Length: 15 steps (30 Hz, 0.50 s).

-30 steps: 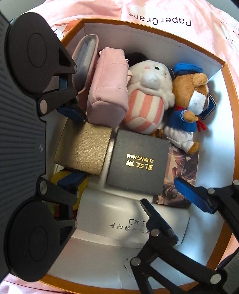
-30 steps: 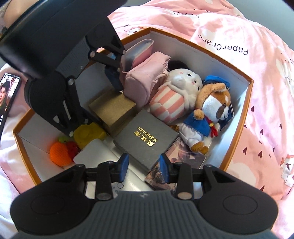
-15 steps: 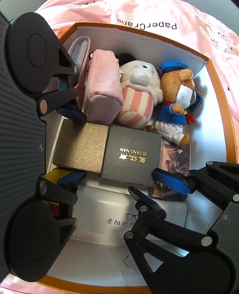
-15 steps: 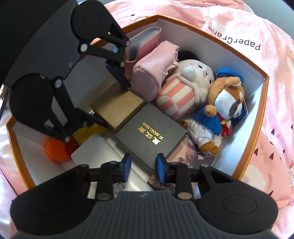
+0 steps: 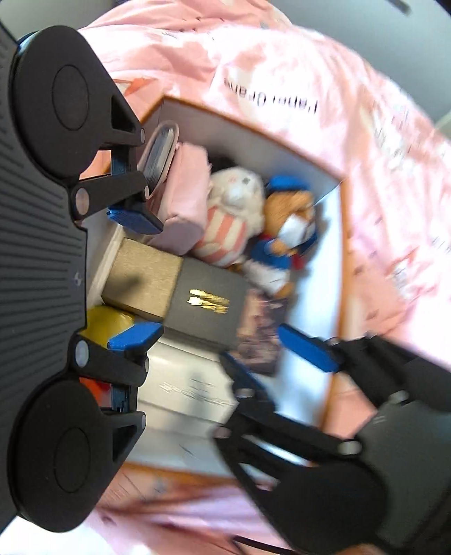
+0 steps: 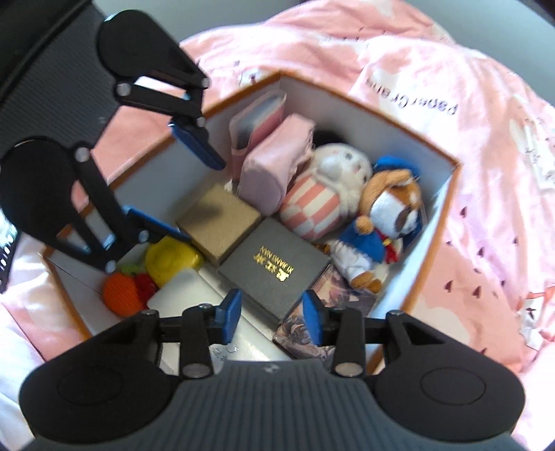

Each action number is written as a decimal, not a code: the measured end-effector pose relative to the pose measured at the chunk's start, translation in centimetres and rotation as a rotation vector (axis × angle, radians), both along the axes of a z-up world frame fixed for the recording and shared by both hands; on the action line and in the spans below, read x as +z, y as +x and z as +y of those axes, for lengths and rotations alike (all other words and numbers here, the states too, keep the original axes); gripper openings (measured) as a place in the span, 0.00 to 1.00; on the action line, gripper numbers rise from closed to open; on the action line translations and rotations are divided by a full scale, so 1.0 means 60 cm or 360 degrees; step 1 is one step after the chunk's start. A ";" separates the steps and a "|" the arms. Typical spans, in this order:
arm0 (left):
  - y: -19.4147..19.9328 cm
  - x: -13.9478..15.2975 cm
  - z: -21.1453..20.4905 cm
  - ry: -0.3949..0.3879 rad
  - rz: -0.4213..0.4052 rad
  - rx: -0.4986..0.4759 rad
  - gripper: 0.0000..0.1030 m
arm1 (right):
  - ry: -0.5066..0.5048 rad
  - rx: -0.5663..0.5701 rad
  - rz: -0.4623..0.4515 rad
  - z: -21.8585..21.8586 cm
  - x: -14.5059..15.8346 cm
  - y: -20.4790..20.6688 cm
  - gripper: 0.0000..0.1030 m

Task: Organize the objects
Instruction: 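Withdraw both grippers up and away from the box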

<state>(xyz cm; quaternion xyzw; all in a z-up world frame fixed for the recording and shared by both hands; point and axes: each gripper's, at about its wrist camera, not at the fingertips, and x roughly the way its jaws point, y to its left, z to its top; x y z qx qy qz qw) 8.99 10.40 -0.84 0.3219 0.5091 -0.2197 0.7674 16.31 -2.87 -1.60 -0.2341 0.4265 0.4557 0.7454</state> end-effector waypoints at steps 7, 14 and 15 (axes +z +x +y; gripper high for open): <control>-0.057 0.088 -0.019 -0.0332 -0.0259 0.0466 0.68 | 0.0236 -0.0199 -0.0058 -0.035 0.071 -0.029 0.46; -0.079 0.093 -0.038 -0.0649 -0.0411 0.1042 0.68 | 0.0426 -0.0429 -0.0148 -0.090 0.107 -0.102 0.46; -0.086 0.089 -0.039 -0.0678 -0.0443 0.1131 0.68 | 0.0429 -0.0462 -0.0182 -0.096 0.107 -0.112 0.46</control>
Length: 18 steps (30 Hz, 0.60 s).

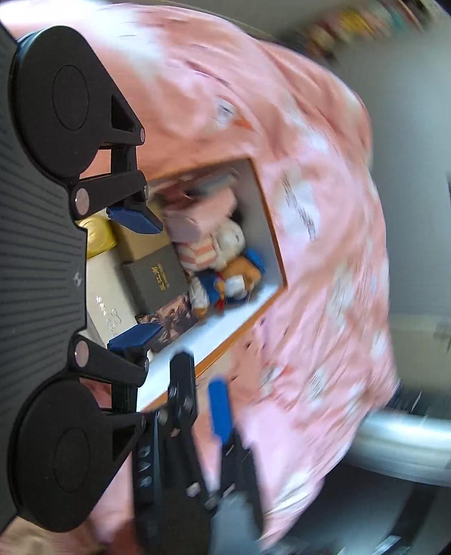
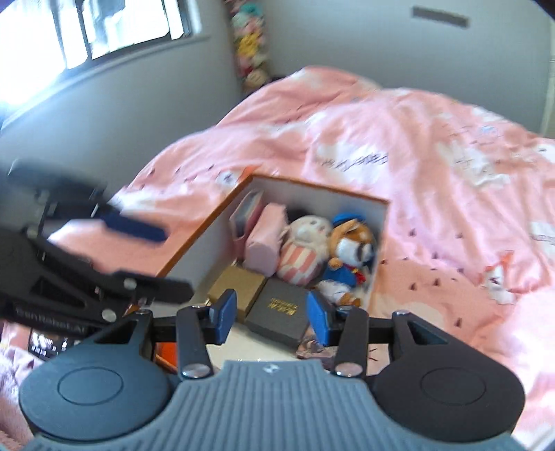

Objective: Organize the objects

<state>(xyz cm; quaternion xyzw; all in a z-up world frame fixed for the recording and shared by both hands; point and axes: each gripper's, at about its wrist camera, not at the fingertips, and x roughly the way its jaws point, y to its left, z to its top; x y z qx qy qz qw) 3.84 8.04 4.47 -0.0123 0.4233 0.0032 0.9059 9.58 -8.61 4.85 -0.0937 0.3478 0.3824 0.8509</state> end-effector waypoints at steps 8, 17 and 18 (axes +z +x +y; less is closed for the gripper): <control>-0.071 0.001 -0.018 -0.0132 -0.0212 0.0270 0.67 | -0.0069 -0.0201 -0.0193 -0.029 -0.008 -0.066 0.46; -0.098 -0.020 -0.017 -0.0042 -0.0313 0.0289 0.77 | -0.0044 -0.0368 -0.0183 -0.039 -0.025 -0.067 0.55; -0.097 -0.022 -0.017 -0.0042 -0.0310 0.0280 0.77 | -0.0050 -0.0363 -0.0177 -0.037 -0.029 -0.068 0.56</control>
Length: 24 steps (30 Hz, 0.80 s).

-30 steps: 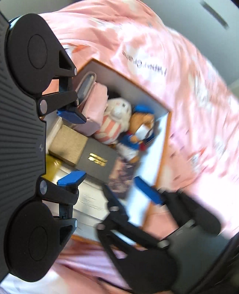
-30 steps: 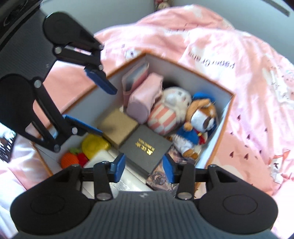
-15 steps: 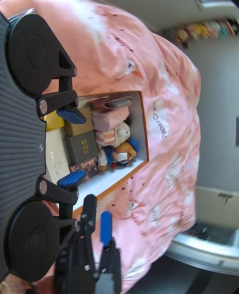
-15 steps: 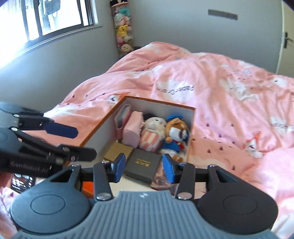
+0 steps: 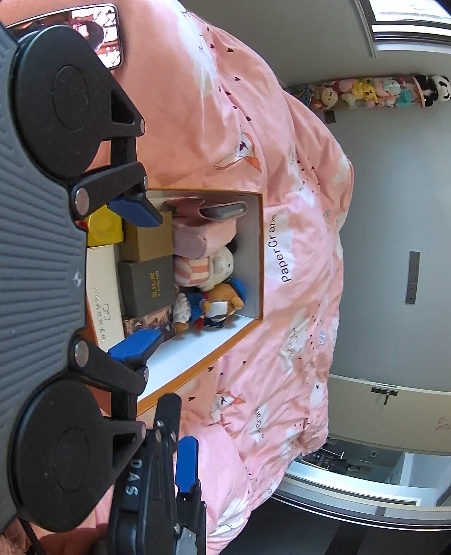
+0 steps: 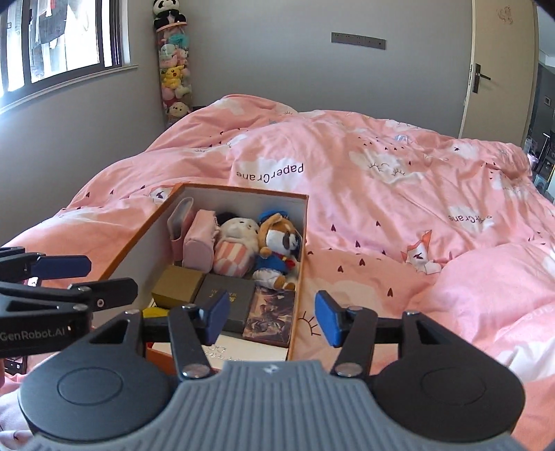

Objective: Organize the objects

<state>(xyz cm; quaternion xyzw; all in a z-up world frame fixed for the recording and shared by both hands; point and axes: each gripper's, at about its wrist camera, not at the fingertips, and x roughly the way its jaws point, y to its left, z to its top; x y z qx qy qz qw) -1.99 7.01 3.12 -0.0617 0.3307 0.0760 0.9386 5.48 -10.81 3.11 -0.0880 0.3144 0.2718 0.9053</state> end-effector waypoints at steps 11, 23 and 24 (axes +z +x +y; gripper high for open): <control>0.016 -0.032 0.020 -0.0052 0.0102 0.0049 0.77 | -0.0037 0.0001 0.0041 0.017 -0.034 0.011 0.63; 0.031 -0.057 0.026 -0.0052 0.0257 0.0105 0.84 | -0.0054 0.0028 0.0116 0.023 -0.055 0.023 0.71; 0.030 -0.058 0.027 -0.0061 0.0263 0.0110 0.84 | -0.0056 0.0028 0.0120 0.023 -0.055 0.024 0.71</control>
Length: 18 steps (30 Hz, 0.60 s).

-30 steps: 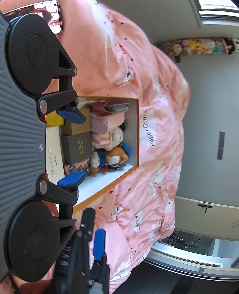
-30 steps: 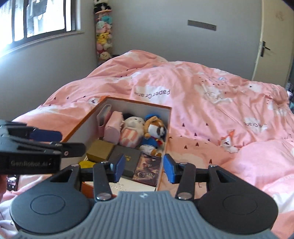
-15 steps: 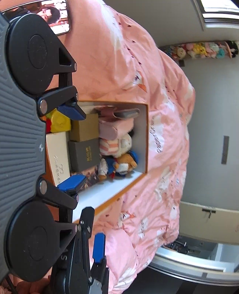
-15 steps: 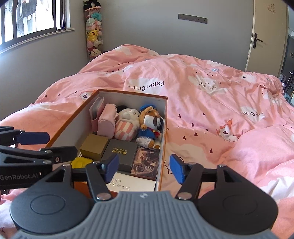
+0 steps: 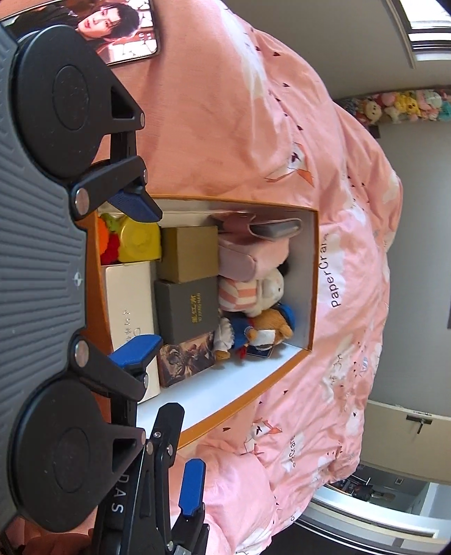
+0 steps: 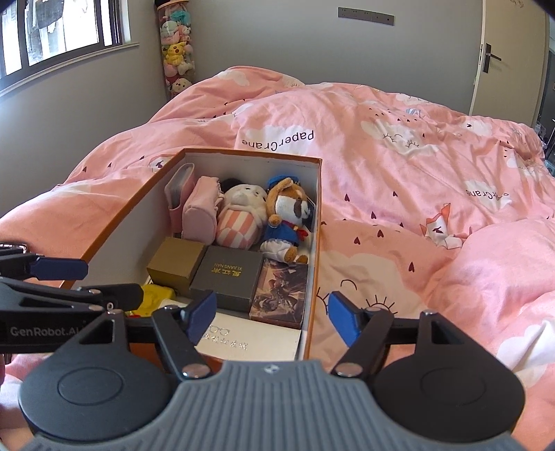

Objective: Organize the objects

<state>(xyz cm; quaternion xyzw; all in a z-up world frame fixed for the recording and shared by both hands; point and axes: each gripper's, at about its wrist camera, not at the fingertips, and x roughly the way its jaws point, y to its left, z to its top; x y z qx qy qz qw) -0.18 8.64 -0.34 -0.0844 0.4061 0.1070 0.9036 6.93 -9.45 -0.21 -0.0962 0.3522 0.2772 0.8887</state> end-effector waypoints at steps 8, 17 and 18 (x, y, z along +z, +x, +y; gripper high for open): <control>-0.003 0.002 -0.003 0.0020 0.0028 0.0025 0.84 | -0.0015 0.0008 0.0011 0.000 -0.001 0.000 0.73; -0.002 0.001 -0.007 0.0035 0.0042 0.0024 0.84 | -0.0012 0.0008 0.0032 -0.001 -0.004 0.003 0.74; -0.001 0.001 -0.007 0.0036 0.0045 0.0024 0.84 | -0.0011 0.0007 0.0034 -0.002 -0.004 0.004 0.74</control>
